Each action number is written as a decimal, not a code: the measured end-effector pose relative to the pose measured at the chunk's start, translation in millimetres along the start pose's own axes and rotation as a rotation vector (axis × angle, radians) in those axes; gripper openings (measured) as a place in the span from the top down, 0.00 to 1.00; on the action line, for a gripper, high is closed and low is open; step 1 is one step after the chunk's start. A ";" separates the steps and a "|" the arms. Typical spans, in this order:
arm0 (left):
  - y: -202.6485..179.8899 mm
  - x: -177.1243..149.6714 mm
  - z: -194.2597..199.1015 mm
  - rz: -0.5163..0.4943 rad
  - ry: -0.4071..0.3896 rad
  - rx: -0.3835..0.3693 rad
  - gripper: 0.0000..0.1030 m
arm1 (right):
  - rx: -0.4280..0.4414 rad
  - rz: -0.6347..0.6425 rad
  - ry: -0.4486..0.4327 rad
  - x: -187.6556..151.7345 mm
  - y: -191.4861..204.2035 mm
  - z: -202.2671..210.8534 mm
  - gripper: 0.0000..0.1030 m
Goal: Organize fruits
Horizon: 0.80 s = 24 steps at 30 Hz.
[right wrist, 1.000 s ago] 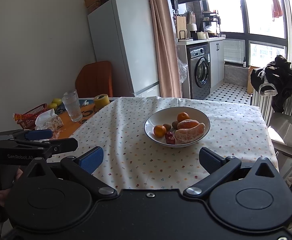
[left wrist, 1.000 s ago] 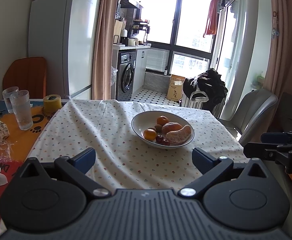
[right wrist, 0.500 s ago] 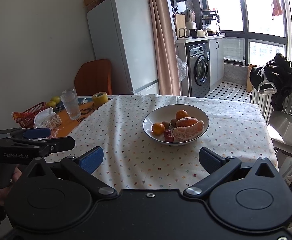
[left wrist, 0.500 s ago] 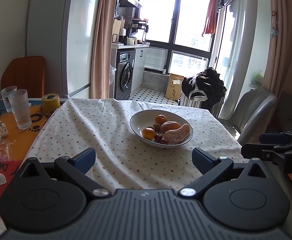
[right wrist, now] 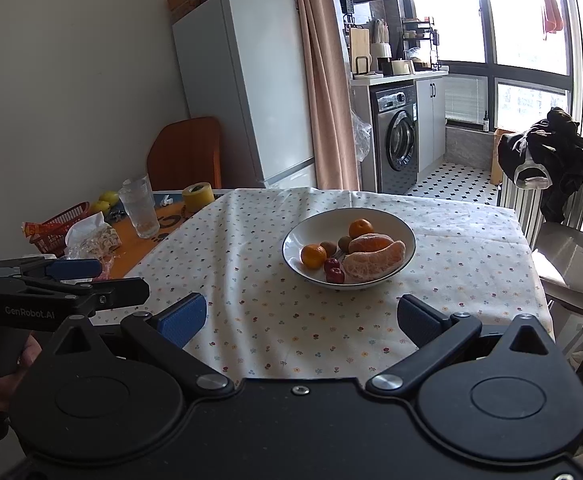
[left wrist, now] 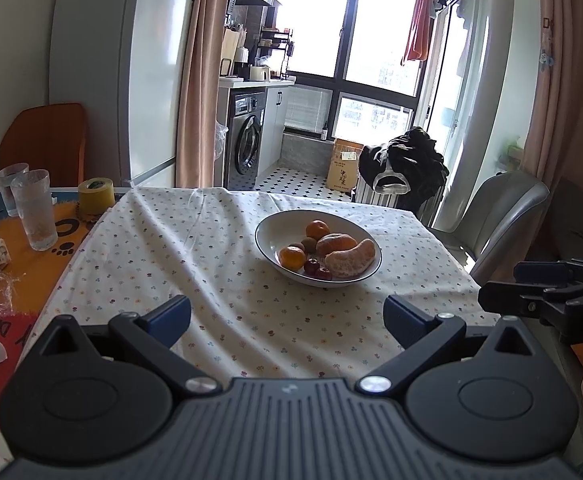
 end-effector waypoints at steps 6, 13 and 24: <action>-0.7 -0.2 -0.9 -0.001 0.007 -0.001 0.02 | -0.001 0.001 0.002 -0.5 -0.9 -0.4 0.00; -1.0 -0.5 -0.9 -0.001 0.006 -0.001 0.02 | 0.000 0.003 0.006 -0.5 -0.1 -1.9 0.00; -1.5 -2.6 -1.4 -0.010 0.001 -0.002 0.02 | 0.010 -0.003 0.014 -3.2 -2.4 -5.8 0.00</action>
Point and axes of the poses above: each gripper's, at about its wrist camera, not at the fingertips, and z roughly against the way its jaws point, y to its left, x to its top, the point moved 2 cm from there along -z, roughly the way its jaws point, and after that the axes turned 9 degrees about x, right-handed, at the moved point
